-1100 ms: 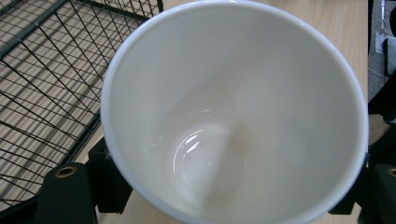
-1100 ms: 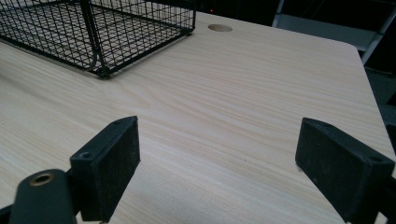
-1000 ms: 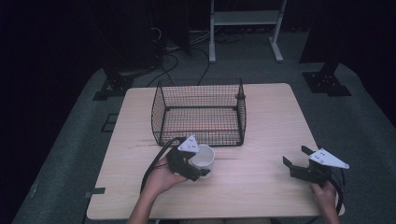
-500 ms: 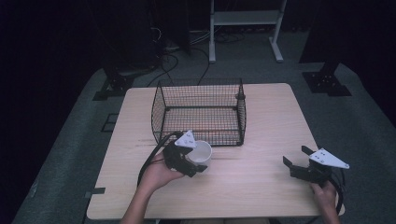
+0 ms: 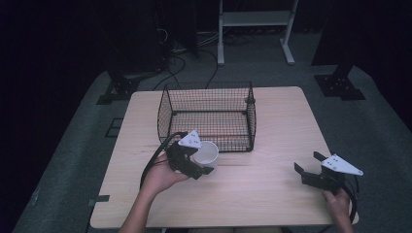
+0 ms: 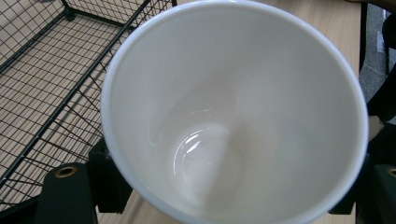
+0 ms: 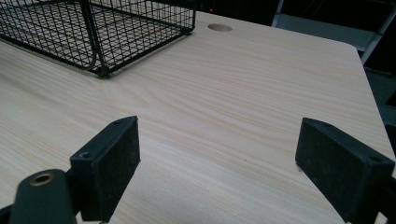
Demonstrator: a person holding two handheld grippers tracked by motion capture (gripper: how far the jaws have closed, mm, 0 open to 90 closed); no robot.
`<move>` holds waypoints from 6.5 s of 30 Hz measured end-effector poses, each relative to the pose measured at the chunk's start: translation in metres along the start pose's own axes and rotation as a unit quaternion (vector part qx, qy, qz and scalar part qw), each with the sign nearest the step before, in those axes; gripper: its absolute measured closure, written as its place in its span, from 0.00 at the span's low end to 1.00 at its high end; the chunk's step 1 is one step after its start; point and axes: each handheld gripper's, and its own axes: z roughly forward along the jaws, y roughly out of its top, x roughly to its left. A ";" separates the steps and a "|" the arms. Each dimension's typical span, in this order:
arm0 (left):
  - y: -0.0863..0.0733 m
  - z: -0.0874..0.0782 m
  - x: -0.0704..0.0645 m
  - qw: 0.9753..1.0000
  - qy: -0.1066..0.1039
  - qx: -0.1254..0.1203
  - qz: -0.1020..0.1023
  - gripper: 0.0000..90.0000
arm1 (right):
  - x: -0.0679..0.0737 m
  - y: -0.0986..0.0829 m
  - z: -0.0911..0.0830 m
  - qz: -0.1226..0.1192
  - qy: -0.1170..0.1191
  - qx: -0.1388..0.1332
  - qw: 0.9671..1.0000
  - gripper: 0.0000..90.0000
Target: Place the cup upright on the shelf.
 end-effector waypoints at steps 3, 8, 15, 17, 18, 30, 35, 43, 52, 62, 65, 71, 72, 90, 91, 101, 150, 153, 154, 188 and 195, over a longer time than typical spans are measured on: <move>0.002 -0.001 0.002 1.000 0.000 0.001 0.001 0.24 | 0.000 0.000 0.000 0.000 0.000 0.000 1.000 0.15; 0.010 -0.006 0.007 1.000 -0.001 -0.002 0.002 0.24 | 0.000 0.000 0.000 0.000 0.000 0.000 1.000 0.15; 0.018 -0.010 0.013 1.000 -0.001 0.001 0.005 0.24 | 0.000 0.000 0.000 0.001 0.000 0.001 1.000 0.15; 0.021 -0.011 0.016 1.000 -0.003 0.002 0.005 0.24 | 0.000 0.000 0.000 0.001 0.000 0.001 1.000 0.15; 0.022 -0.012 0.017 1.000 -0.002 0.006 0.005 0.24 | 0.000 0.000 0.000 0.000 0.000 0.001 1.000 0.15; 0.035 -0.021 0.031 1.000 0.003 0.010 0.004 0.24 | -0.001 0.000 0.000 0.002 0.000 0.000 1.000 0.15; 0.043 -0.023 0.037 1.000 0.004 0.013 0.004 0.24 | -0.001 0.000 0.000 0.005 0.001 0.000 1.000 0.15; 0.058 -0.028 0.054 1.000 0.009 0.006 0.003 0.24 | -0.002 0.000 0.000 0.010 0.001 -0.002 1.000 0.15; 0.072 -0.028 0.071 1.000 0.016 0.011 0.002 0.24 | -0.003 0.000 0.000 0.012 0.000 -0.004 1.000 0.15; 0.080 -0.024 0.088 1.000 0.021 0.017 -0.008 0.24 | -0.003 0.000 0.000 0.013 0.001 -0.005 1.000 0.15; 0.082 -0.021 0.095 1.000 0.023 0.017 -0.013 0.24 | -0.003 0.000 0.000 0.012 0.001 -0.005 1.000 0.15; 0.085 -0.014 0.101 0.999 0.030 0.026 -0.013 0.24 | -0.003 0.000 0.000 0.012 0.001 -0.005 1.000 0.15; 0.085 -0.011 0.104 0.999 0.029 0.029 -0.012 0.24 | -0.003 0.000 0.000 0.011 0.001 -0.005 1.000 0.15; 0.078 0.015 0.133 0.998 0.046 0.027 -0.039 0.24 | -0.003 0.000 -0.001 0.013 0.003 -0.006 1.000 0.15; 0.078 0.015 0.133 0.998 0.046 0.027 -0.039 0.24 | -0.003 0.000 -0.001 0.013 0.003 -0.006 1.000 0.15; 0.072 0.034 0.146 0.997 0.046 0.042 -0.048 0.24 | -0.004 0.000 -0.001 0.014 0.005 -0.007 1.000 0.15; 0.049 0.098 0.179 0.993 0.004 0.079 -0.083 0.24 | -0.005 -0.001 -0.001 0.018 0.005 -0.010 1.000 0.15; 0.049 0.099 0.179 0.993 0.005 0.082 -0.084 0.24 | -0.005 -0.001 -0.002 0.019 0.006 -0.010 1.000 0.15; 0.048 0.100 0.180 0.993 0.004 0.082 -0.086 0.24 | -0.005 -0.001 -0.002 0.019 0.006 -0.010 1.000 0.15; 0.036 0.103 0.177 0.990 -0.010 0.103 -0.098 0.23 | -0.005 -0.001 -0.002 0.020 0.008 -0.010 1.000 0.14; 0.034 0.099 0.176 0.990 -0.007 0.097 -0.098 0.18 | -0.005 -0.001 -0.002 0.020 0.009 -0.010 1.000 0.15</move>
